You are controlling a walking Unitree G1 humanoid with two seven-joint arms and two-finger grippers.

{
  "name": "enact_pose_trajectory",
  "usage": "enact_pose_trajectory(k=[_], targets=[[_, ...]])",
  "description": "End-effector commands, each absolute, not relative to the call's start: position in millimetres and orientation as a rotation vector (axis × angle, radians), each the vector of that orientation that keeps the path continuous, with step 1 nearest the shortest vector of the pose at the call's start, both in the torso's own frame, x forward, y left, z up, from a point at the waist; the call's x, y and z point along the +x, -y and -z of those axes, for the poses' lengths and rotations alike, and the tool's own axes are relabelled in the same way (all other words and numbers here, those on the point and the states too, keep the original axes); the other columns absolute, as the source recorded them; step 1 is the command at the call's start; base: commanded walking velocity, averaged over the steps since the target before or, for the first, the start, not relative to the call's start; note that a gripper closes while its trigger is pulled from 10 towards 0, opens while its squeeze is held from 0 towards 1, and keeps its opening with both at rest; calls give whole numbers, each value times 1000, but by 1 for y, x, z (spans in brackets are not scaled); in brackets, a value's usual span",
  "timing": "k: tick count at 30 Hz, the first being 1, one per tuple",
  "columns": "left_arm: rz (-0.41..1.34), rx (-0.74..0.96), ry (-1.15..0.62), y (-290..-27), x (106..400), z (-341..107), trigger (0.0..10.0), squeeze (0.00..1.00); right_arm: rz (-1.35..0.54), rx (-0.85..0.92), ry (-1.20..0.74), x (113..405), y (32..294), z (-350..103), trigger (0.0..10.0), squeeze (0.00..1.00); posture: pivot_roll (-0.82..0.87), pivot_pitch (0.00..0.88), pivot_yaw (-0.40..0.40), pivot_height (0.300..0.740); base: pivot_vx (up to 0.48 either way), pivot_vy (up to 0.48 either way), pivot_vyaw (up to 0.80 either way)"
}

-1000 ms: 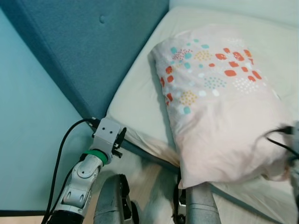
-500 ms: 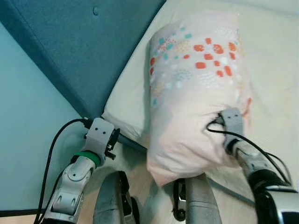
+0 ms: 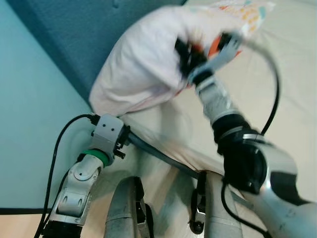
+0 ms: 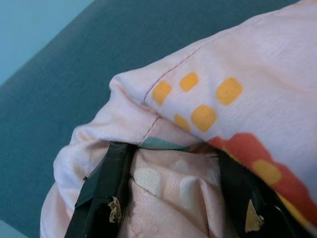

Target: Clean up the room

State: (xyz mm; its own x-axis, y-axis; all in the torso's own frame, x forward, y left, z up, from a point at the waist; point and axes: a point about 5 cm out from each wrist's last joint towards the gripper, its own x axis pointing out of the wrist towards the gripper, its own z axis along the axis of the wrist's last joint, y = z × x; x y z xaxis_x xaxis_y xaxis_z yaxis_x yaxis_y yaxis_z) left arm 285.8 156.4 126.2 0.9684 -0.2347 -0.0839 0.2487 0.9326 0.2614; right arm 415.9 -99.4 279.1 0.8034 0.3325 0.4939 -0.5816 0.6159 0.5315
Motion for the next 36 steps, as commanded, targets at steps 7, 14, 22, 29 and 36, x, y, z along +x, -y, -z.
enact_pose_trajectory(k=[7,14,22,29,36], targets=[[229,259,-85,-157,281,-118,10000,0,-563,566,133,396,104,-182,10000,0,92,178,135,607,0,0,0],[245,252,-89,-155,284,-117,10000,0,-372,595,-22,354,146,-92,10000,0,66,175,132,607,0,0,0],[282,256,-81,-154,287,-120,10000,0,-85,513,-132,321,193,-48,10000,0,41,165,128,607,0,0,0],[353,257,-71,-158,286,-128,10000,0,251,127,-150,298,259,-55,10000,0,1,137,104,607,0,0,0],[343,245,-56,-157,287,-128,10000,0,197,83,-151,279,251,-49,10000,0,-4,97,75,607,0,0,0]])
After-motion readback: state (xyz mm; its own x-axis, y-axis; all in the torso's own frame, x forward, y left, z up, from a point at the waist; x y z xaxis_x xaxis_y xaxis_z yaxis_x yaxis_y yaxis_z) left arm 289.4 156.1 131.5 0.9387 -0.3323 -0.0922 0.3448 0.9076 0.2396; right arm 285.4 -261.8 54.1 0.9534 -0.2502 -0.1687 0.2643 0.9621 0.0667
